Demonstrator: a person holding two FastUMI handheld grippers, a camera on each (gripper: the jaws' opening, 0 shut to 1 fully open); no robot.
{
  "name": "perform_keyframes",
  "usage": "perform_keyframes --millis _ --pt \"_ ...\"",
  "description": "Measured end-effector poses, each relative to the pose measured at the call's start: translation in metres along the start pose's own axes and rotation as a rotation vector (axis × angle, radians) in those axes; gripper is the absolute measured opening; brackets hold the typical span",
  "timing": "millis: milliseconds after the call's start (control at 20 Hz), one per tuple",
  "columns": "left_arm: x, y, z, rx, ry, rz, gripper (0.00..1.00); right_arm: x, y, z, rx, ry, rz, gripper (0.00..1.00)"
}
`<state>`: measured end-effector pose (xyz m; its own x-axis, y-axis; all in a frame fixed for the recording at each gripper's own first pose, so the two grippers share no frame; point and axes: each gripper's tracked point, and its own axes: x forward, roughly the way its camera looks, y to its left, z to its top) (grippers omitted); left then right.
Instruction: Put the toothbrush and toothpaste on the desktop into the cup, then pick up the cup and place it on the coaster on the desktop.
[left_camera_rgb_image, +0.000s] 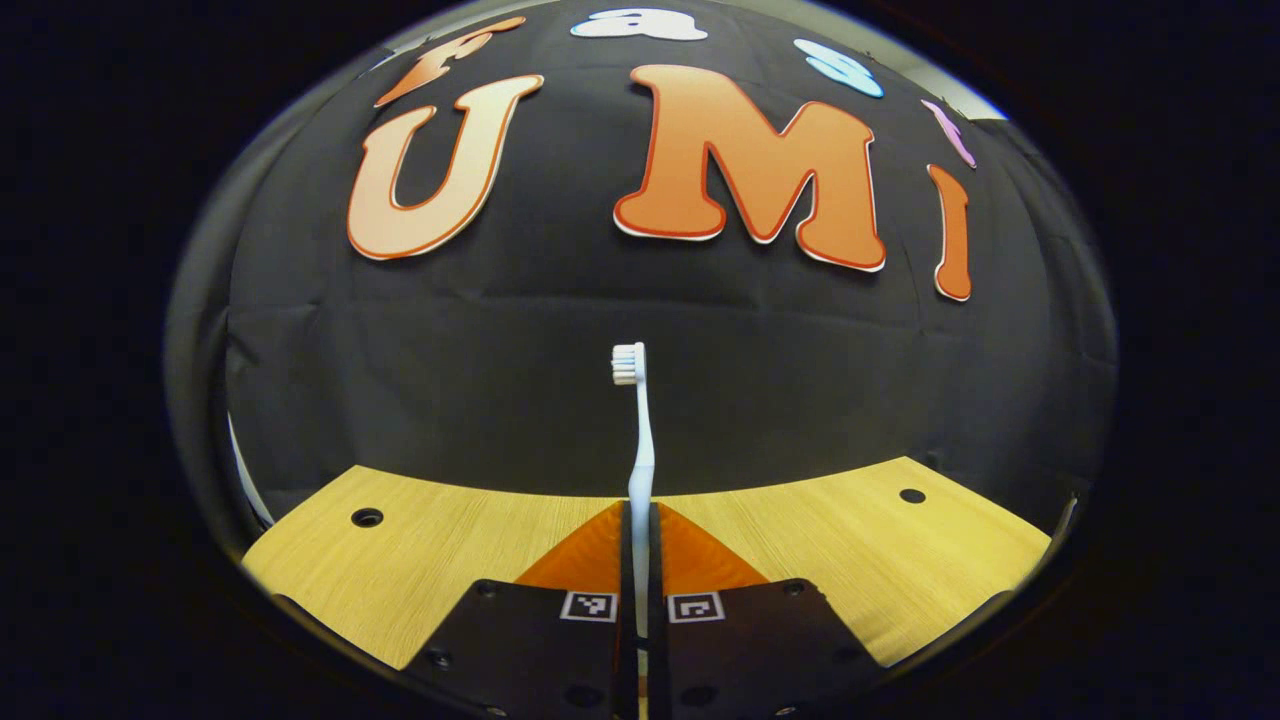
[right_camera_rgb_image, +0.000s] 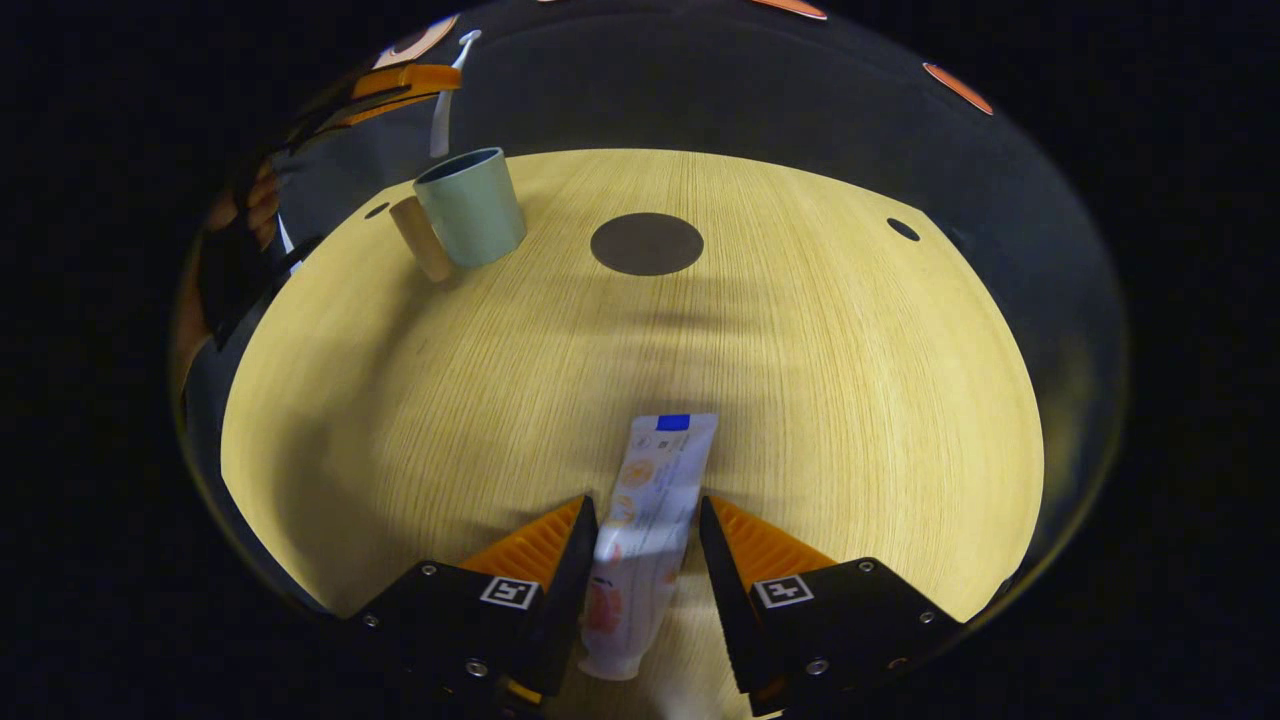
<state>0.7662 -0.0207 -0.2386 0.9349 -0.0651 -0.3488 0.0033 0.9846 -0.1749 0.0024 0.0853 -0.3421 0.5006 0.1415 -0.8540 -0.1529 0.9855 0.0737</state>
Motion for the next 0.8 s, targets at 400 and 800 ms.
perform_keyframes --millis 400,800 --pt "0.009 0.000 -0.040 0.010 0.070 0.015 0.04 0.003 0.003 0.001 -0.009 -0.008 0.011 0.49" --pt "0.011 -0.002 -0.054 0.020 0.122 -0.007 0.07 -0.004 -0.005 0.011 0.001 -0.036 -0.014 0.11"
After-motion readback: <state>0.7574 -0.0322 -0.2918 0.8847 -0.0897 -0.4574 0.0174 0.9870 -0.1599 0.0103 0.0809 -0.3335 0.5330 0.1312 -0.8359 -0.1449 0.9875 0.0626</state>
